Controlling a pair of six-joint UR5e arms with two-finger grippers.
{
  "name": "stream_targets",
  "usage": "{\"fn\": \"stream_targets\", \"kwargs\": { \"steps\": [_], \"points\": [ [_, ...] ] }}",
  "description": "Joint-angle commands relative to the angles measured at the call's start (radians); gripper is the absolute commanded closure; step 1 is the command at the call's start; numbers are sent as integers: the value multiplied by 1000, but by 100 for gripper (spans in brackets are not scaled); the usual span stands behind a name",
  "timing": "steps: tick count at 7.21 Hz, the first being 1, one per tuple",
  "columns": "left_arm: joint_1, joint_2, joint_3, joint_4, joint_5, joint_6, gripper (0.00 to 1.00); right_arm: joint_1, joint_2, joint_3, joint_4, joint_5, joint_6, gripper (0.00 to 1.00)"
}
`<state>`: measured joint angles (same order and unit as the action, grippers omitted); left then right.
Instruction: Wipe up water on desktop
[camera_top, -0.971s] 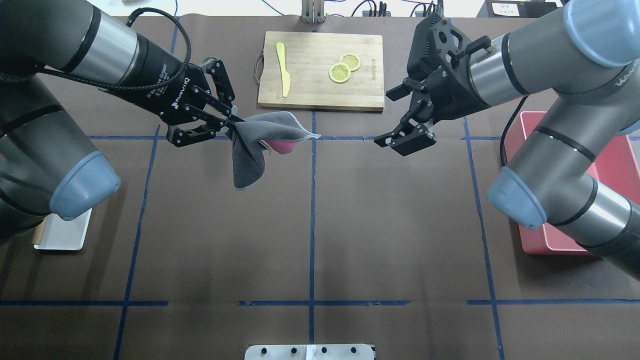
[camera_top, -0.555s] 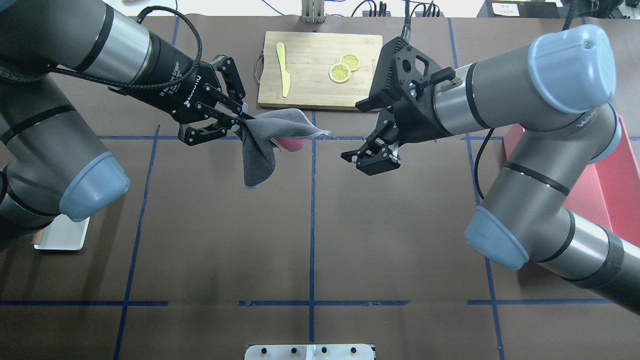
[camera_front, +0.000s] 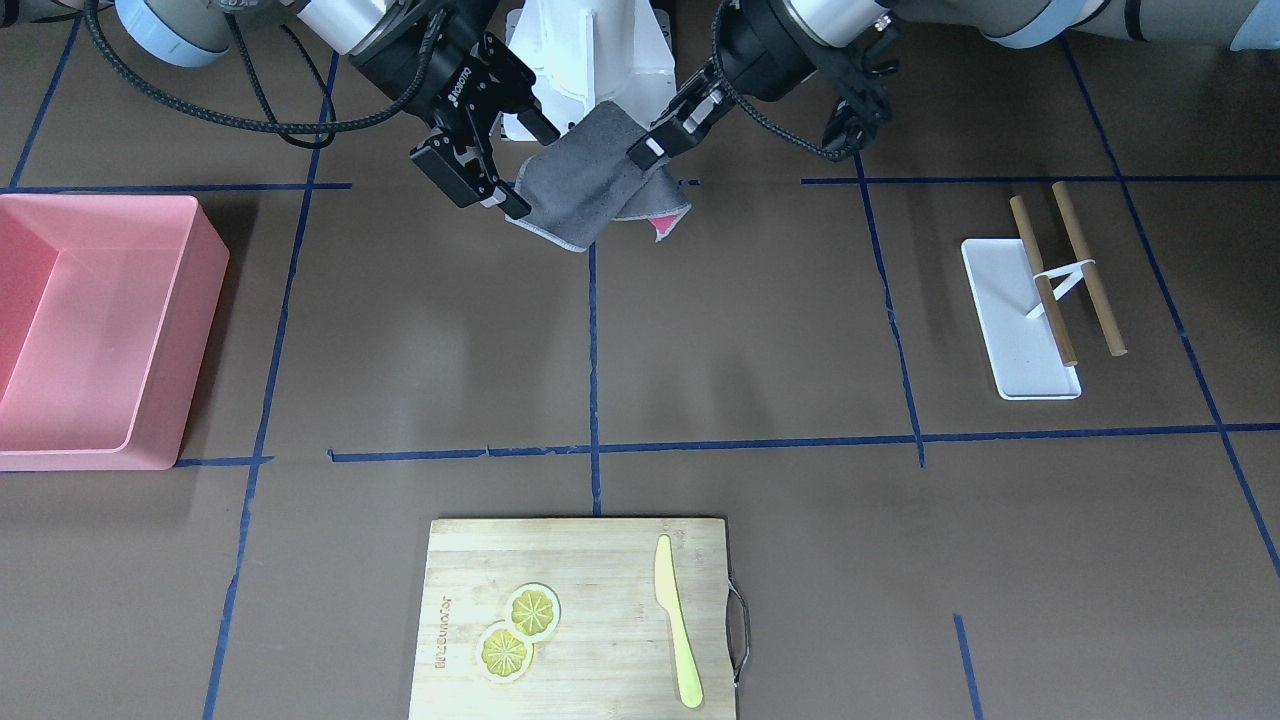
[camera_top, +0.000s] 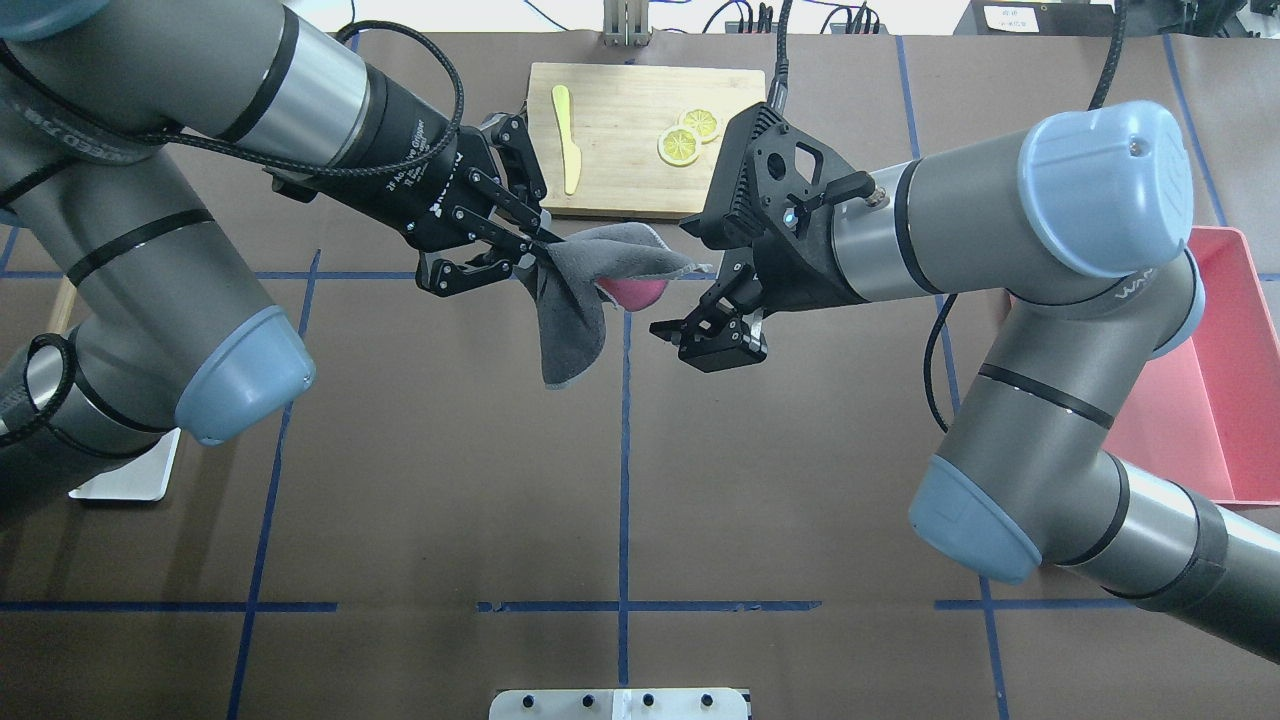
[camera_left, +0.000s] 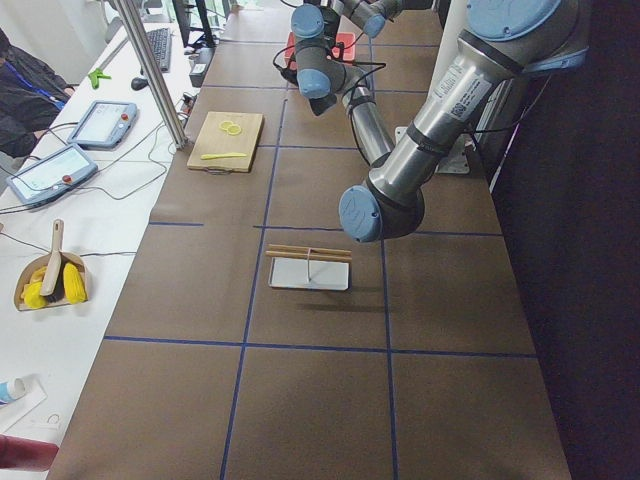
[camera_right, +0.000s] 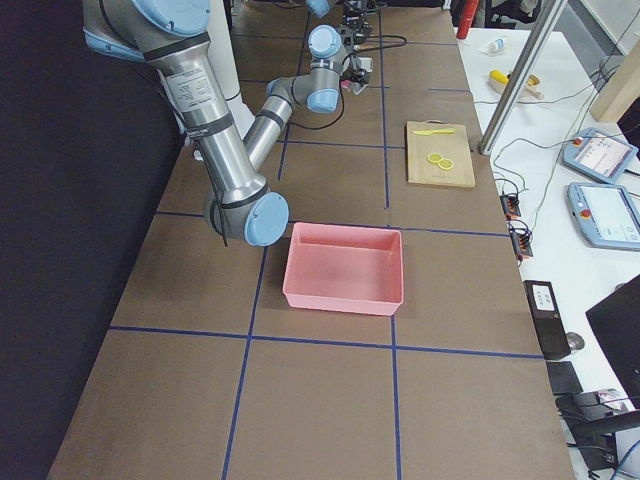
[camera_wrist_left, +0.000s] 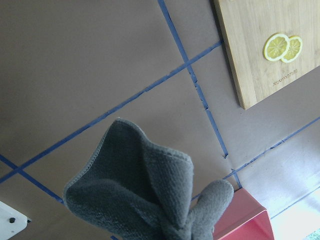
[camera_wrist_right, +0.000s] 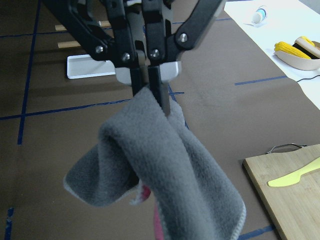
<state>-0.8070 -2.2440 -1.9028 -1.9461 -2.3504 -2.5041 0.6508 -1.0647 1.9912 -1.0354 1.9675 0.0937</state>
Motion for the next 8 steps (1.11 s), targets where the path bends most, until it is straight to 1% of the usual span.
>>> {"fn": "stream_targets", "kwargs": {
  "steps": [1, 3, 4, 5, 6, 7, 8],
  "points": [
    [8, -32, 1, -4, -1, -80, 98, -3, 0, 0, 0, -2, 0, 0],
    [12, -46, 1, -8, 0, -96, 98, -3, -1, -2, 0, -2, -2, 1],
    [12, -45, 1, -10, 0, -94, 98, -5, -1, -3, 12, -2, 1, 7],
    [12, -45, 1, -11, 0, -94, 96, -7, -9, -5, 12, -2, 0, 45],
    [12, -45, 1, -11, 8, -94, 95, -7, -12, -5, 12, -2, 1, 78],
    [12, -45, 1, -13, 22, -94, 94, -8, -8, -6, 14, -5, 1, 99],
    [14, -45, 1, -13, 22, -94, 94, -8, -3, -3, 15, -34, 4, 100]
  ]
}}
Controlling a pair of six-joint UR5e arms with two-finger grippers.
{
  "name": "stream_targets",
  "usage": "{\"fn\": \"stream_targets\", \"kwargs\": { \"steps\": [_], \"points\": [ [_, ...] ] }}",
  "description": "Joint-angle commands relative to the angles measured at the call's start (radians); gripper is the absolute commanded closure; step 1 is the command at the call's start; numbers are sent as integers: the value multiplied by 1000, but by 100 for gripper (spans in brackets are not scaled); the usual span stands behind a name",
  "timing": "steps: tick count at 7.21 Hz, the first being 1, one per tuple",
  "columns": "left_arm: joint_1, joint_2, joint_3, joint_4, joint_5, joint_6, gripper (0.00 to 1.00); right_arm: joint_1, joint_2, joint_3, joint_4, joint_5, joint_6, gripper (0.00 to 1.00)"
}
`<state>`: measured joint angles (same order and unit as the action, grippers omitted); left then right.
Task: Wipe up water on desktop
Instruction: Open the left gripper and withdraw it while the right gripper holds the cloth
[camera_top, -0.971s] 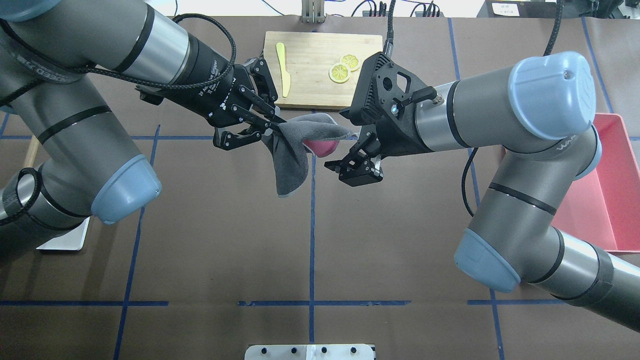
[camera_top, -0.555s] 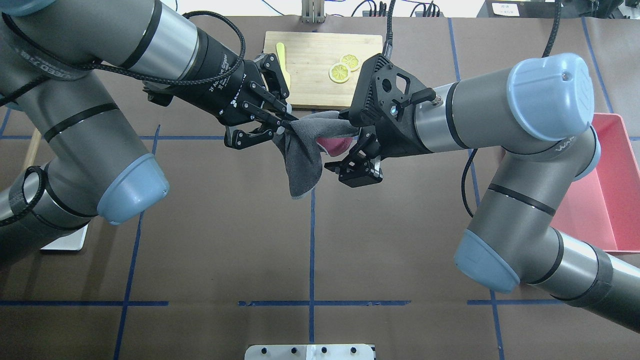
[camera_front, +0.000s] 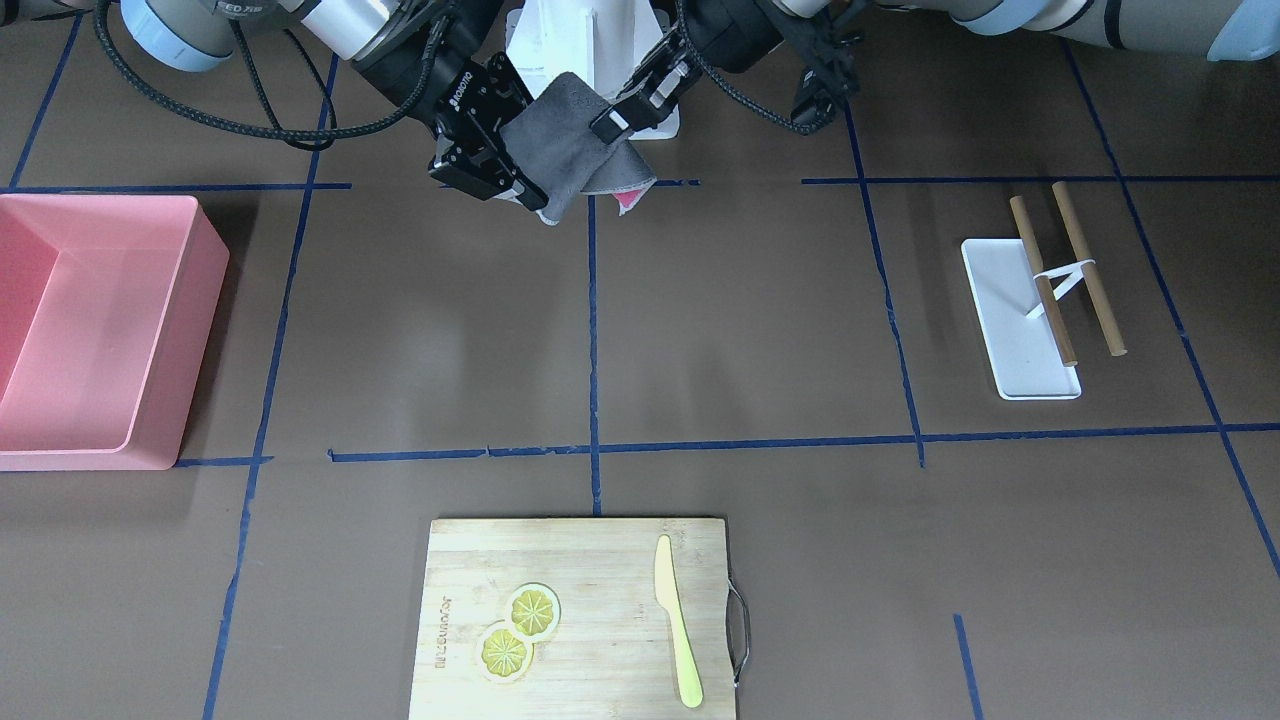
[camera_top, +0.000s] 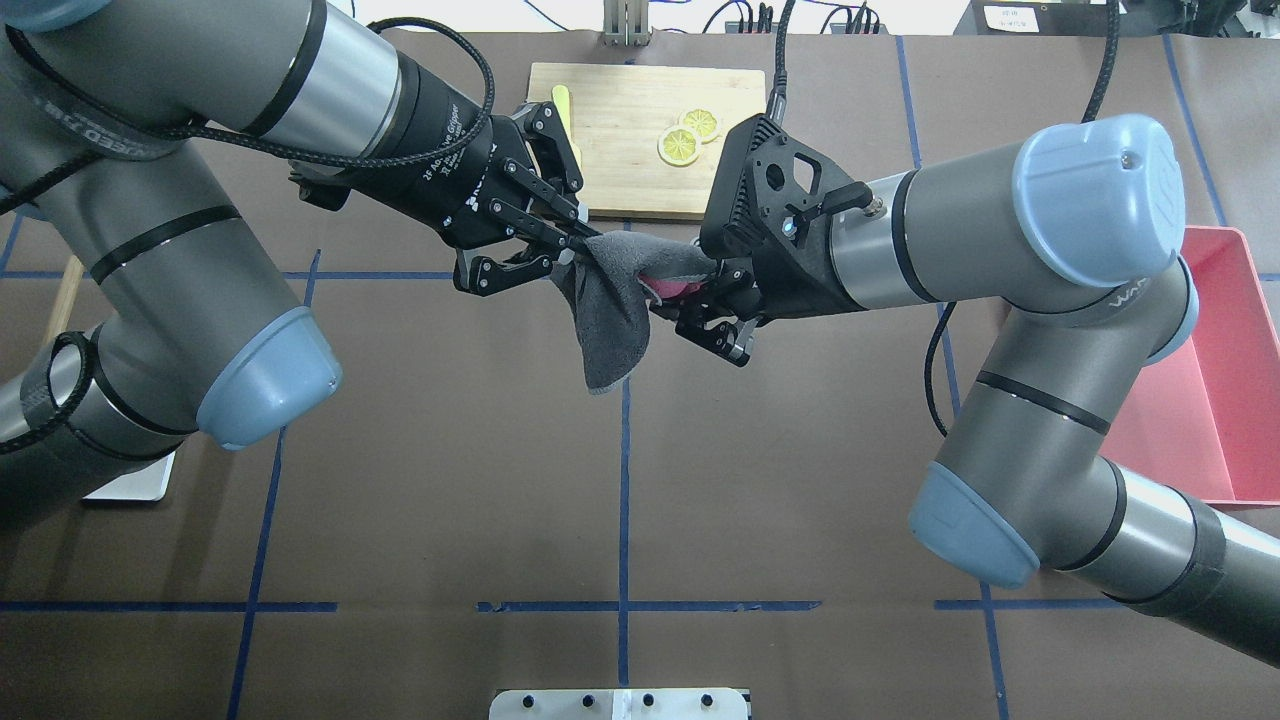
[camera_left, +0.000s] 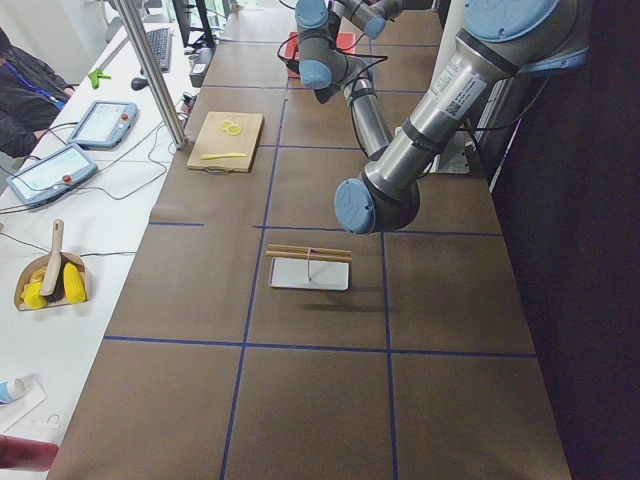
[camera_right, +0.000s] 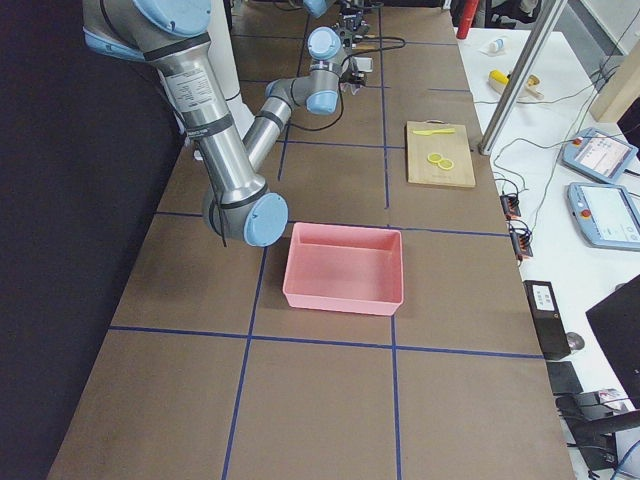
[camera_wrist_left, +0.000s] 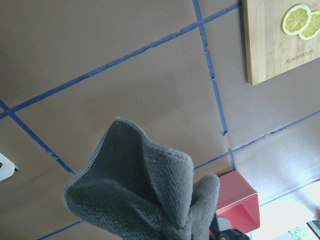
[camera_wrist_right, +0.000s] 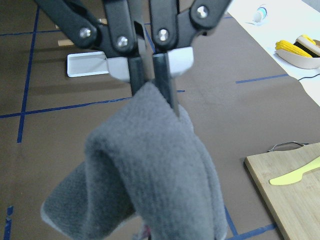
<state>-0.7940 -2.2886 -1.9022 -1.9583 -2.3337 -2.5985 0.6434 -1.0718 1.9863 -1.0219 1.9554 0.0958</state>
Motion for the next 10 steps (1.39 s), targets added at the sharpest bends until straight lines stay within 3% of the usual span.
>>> {"fn": "stream_targets", "kwargs": {
  "steps": [1, 2, 3, 4, 8, 10],
  "points": [
    [1, 0, 0, -1, 7, 0, 92, -1, 6, 3, 0, -30, 8, 100],
    [1, 0, 0, -1, 7, 0, 92, -1, 4, 3, 0, -32, 10, 100],
    [1, 1, 0, -2, 7, 5, 76, -1, 4, 3, 0, -32, 12, 100],
    [1, 3, 2, -40, 10, 56, 1, 1, 3, 3, 0, -32, 12, 100],
    [-5, 17, 2, -47, 10, 159, 0, 7, -14, 3, 0, -32, 12, 100],
    [-19, 82, -9, -44, -1, 289, 0, 9, -60, -3, -47, -30, 77, 100]
  ]
}}
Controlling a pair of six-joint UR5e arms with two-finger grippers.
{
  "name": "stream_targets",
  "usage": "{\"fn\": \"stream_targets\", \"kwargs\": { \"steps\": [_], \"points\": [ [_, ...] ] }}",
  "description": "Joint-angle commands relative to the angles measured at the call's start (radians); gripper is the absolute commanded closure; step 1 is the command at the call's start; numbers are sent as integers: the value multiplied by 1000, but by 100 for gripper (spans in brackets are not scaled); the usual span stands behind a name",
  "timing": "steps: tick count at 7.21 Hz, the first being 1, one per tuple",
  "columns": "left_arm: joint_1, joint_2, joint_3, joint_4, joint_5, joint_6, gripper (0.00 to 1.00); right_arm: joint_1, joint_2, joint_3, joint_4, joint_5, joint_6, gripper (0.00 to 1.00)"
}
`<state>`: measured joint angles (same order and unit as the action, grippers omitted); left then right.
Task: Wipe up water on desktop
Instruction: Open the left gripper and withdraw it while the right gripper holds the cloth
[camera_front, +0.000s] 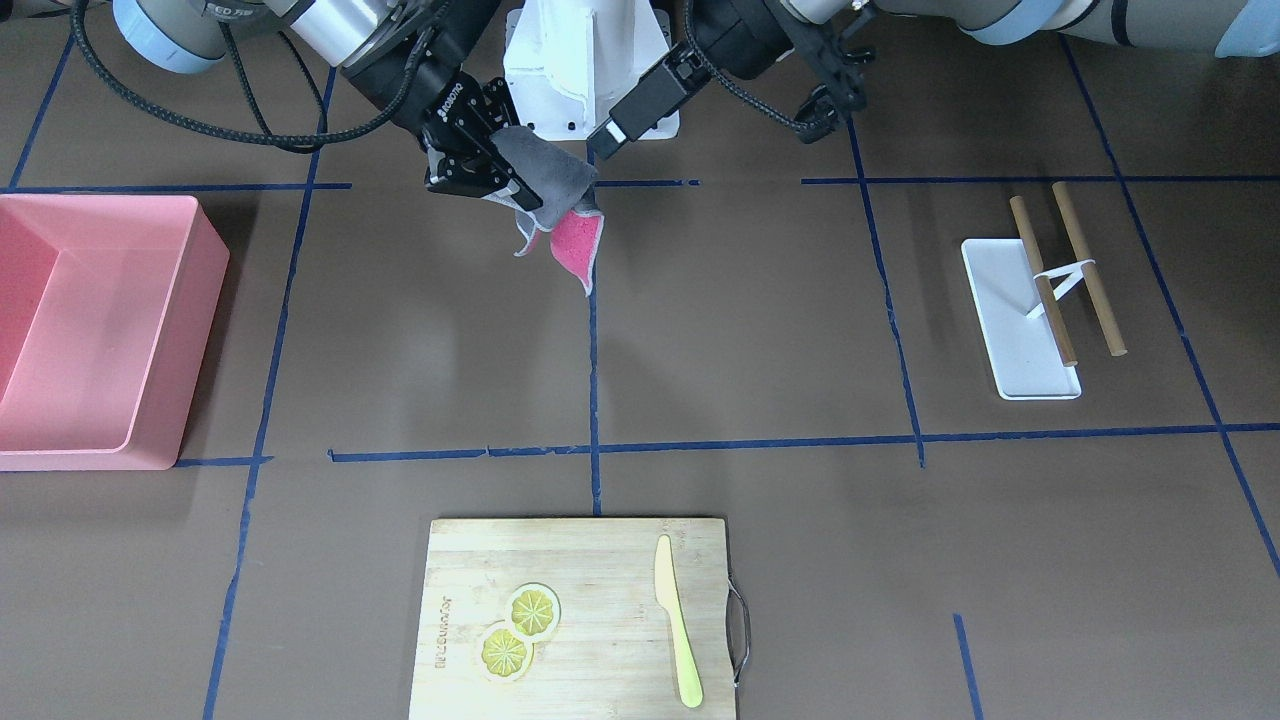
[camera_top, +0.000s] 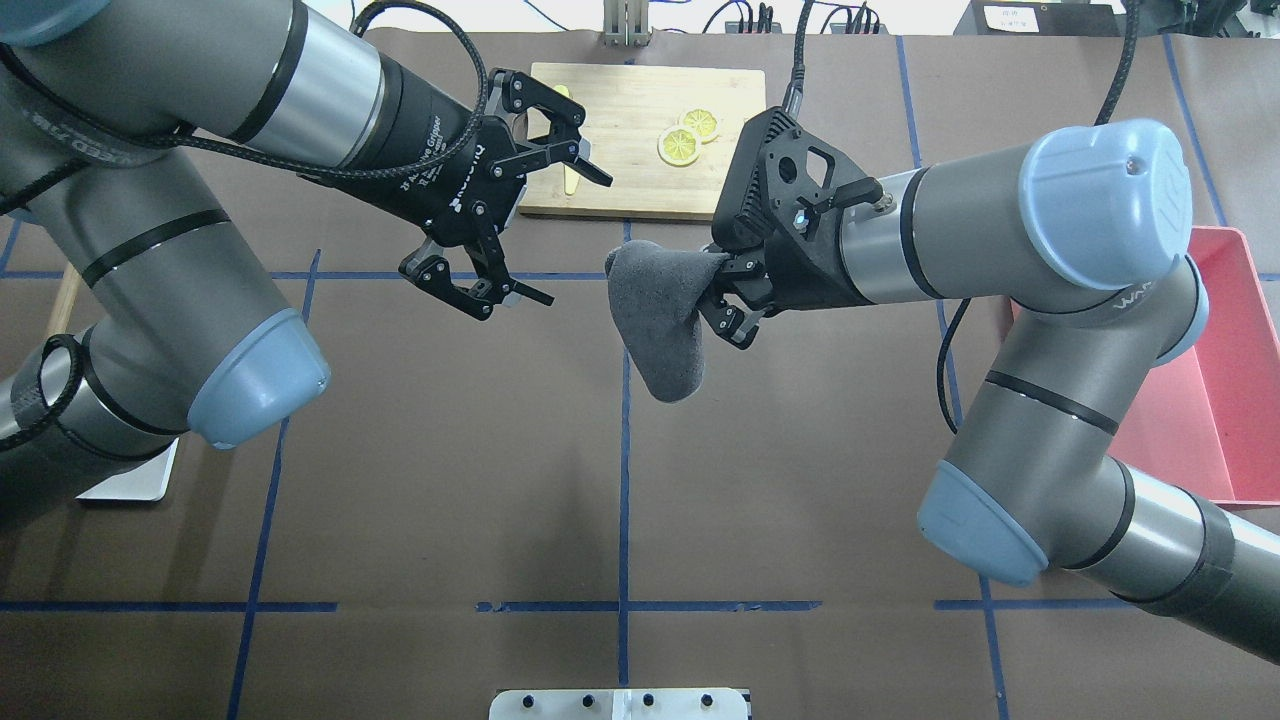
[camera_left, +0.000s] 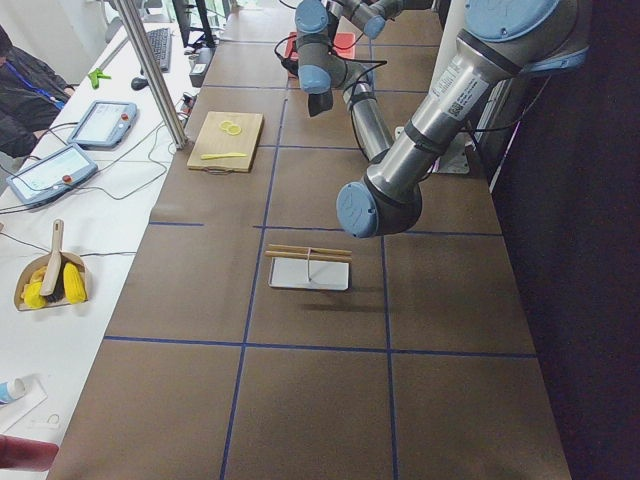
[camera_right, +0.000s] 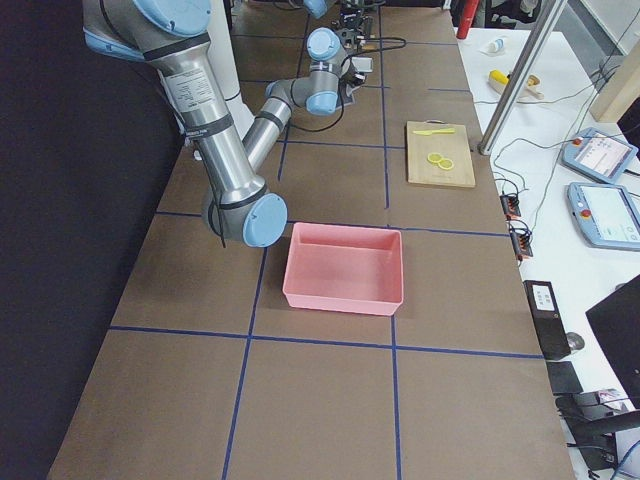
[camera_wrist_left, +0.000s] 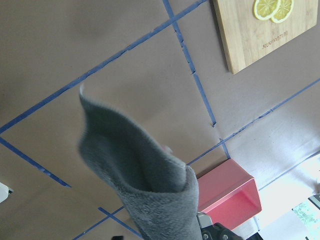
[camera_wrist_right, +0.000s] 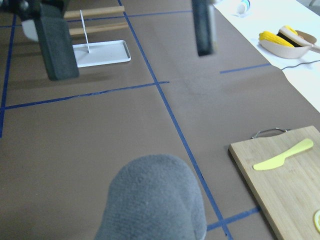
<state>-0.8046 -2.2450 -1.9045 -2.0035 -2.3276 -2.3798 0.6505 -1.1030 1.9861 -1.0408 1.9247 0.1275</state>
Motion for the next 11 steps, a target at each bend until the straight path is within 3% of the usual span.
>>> {"fn": "stream_targets", "kwargs": {
  "steps": [1, 3, 5, 7, 8, 9, 11],
  "points": [
    [-10, 97, -14, 8, -33, 187, 0, 3, -34, -3, -100, -9, 151, 100],
    [-94, 216, -2, 18, -36, 543, 0, 50, -35, -1, -215, -26, 292, 100],
    [-160, 342, -25, 144, -38, 1027, 0, 86, -50, 0, -289, -21, 391, 100],
    [-249, 501, -51, 177, -36, 1402, 0, 103, -51, 0, -381, -15, 438, 100],
    [-299, 583, -50, 196, -29, 1624, 0, 103, -54, 6, -389, -10, 624, 97],
    [-376, 652, -47, 253, -26, 1856, 0, 101, -58, 3, -398, 2, 715, 97],
    [-549, 750, -31, 415, 9, 2231, 0, 97, -41, 13, -557, 28, 777, 100]
  ]
}}
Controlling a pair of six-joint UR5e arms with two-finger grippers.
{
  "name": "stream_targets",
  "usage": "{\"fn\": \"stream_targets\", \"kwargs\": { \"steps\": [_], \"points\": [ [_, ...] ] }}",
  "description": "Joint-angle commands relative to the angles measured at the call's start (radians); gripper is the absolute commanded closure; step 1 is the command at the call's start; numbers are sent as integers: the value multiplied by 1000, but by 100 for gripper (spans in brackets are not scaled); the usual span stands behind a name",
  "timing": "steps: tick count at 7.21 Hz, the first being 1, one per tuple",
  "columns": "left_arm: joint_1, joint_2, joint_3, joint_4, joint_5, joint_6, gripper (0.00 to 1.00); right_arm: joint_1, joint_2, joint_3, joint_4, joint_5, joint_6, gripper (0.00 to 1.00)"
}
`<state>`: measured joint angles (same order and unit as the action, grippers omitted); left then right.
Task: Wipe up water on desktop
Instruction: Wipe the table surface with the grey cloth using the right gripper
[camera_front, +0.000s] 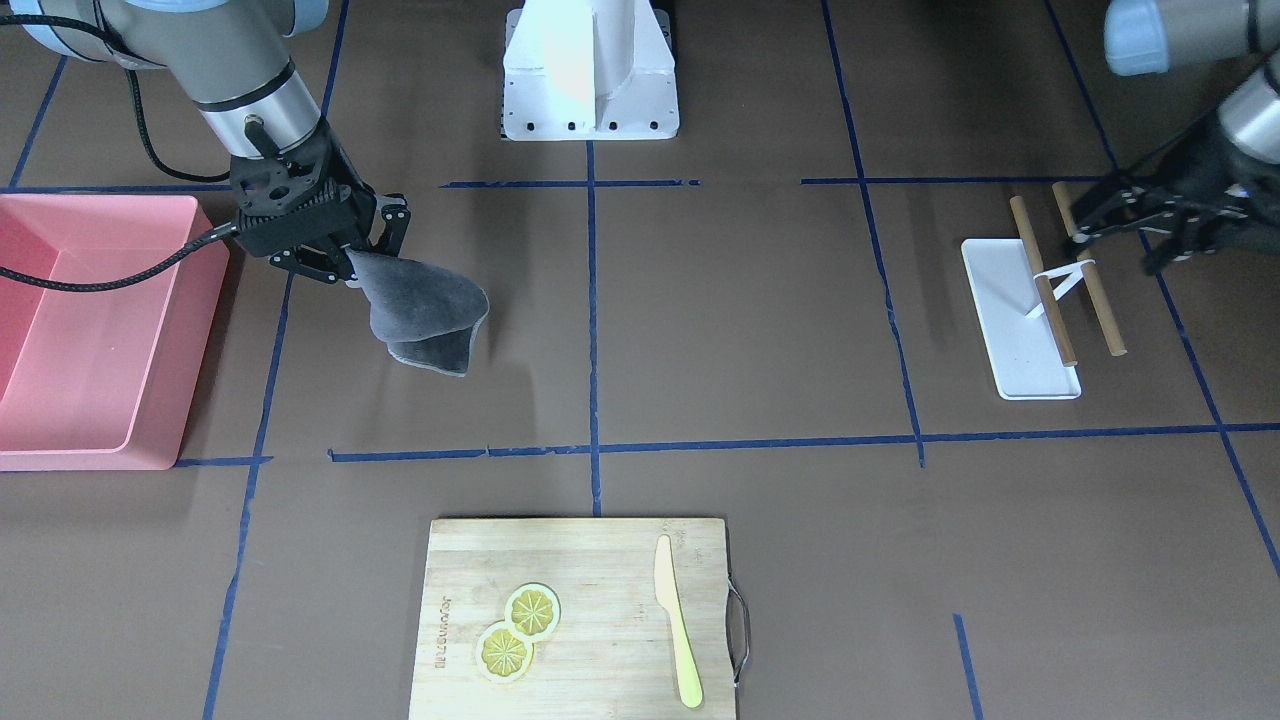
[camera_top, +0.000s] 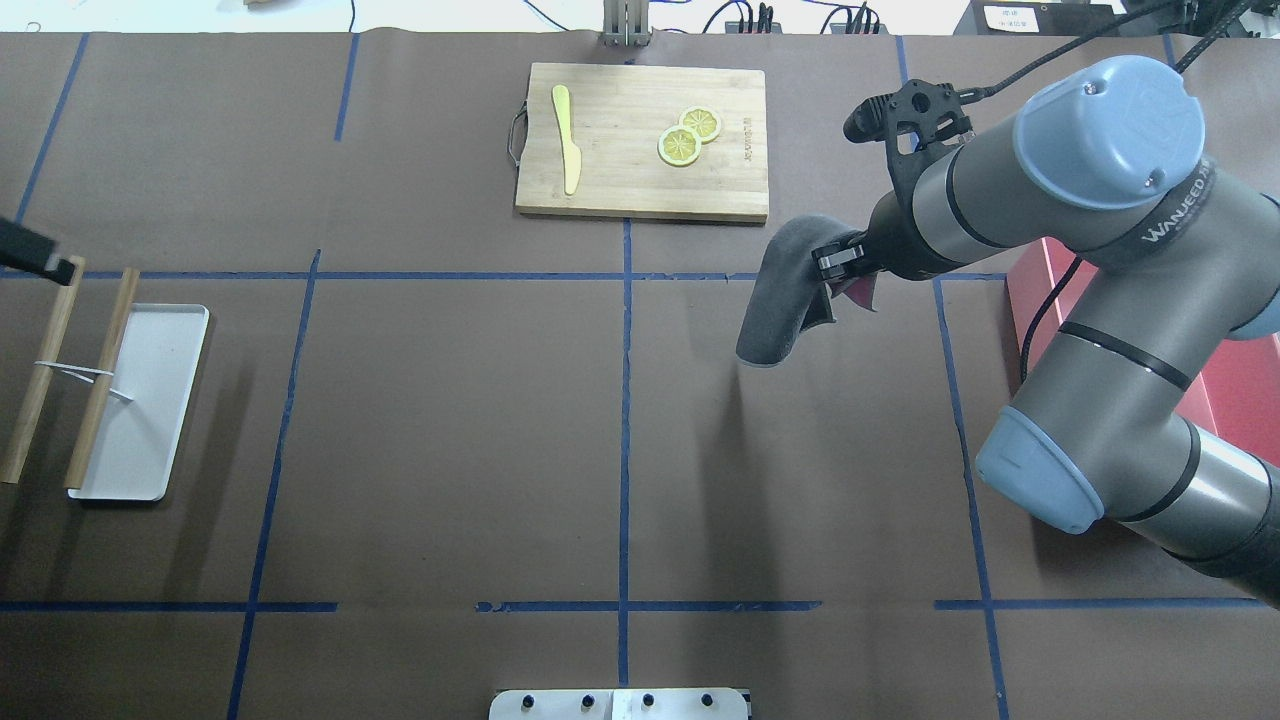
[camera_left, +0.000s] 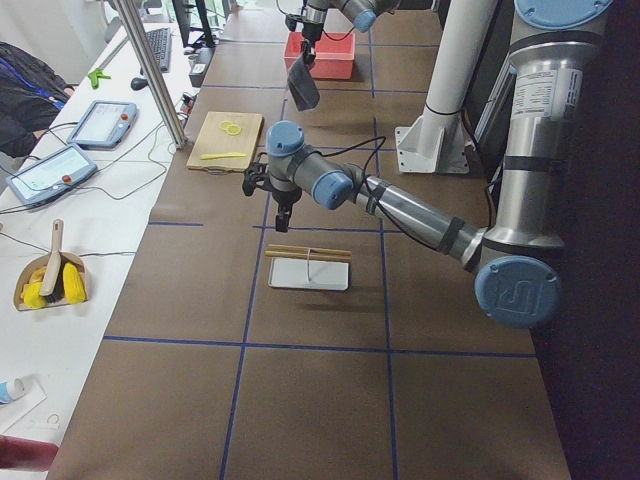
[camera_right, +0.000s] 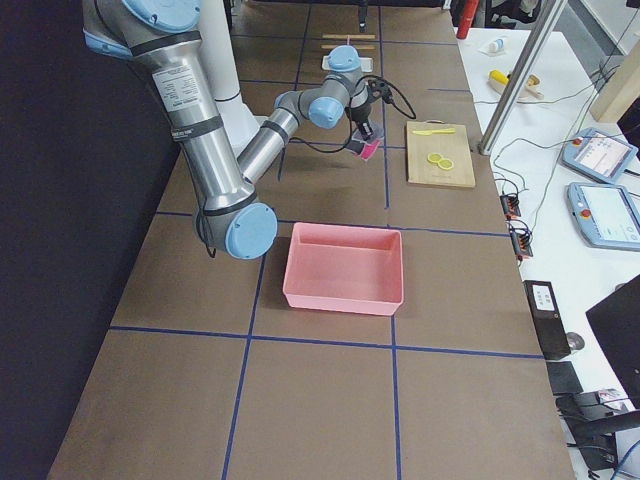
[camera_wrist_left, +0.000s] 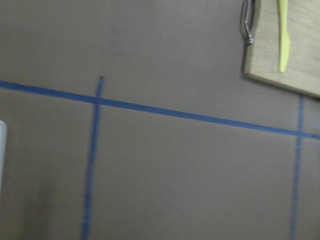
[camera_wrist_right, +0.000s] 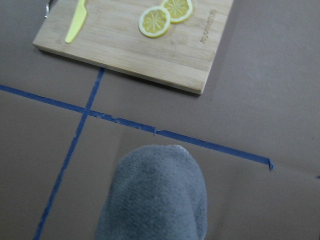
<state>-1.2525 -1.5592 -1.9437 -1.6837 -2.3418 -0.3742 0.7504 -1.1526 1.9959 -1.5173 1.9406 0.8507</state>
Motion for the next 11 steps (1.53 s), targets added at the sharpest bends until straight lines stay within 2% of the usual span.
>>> {"fn": "stream_targets", "kwargs": {
  "steps": [1, 2, 4, 5, 9, 10, 11],
  "points": [
    [-166, 92, 67, 145, 16, 318, 0, -2, 4, -2, -93, 38, 71, 100],
    [-253, 99, 150, 144, 10, 434, 0, -3, -2, -6, -89, 40, 165, 100],
    [-297, 100, 215, 144, 9, 485, 0, -25, -51, -12, -78, 26, 185, 100],
    [-297, 111, 215, 138, 9, 483, 0, -40, -62, -46, -77, -26, 186, 100],
    [-297, 114, 213, 134, 7, 482, 0, -72, -118, -107, -76, -54, 205, 100],
    [-297, 117, 215, 134, -14, 482, 0, -123, -63, -158, -75, -74, 258, 100],
    [-297, 134, 210, 131, -37, 482, 0, -155, 45, -237, -73, -83, 310, 100]
  ]
}}
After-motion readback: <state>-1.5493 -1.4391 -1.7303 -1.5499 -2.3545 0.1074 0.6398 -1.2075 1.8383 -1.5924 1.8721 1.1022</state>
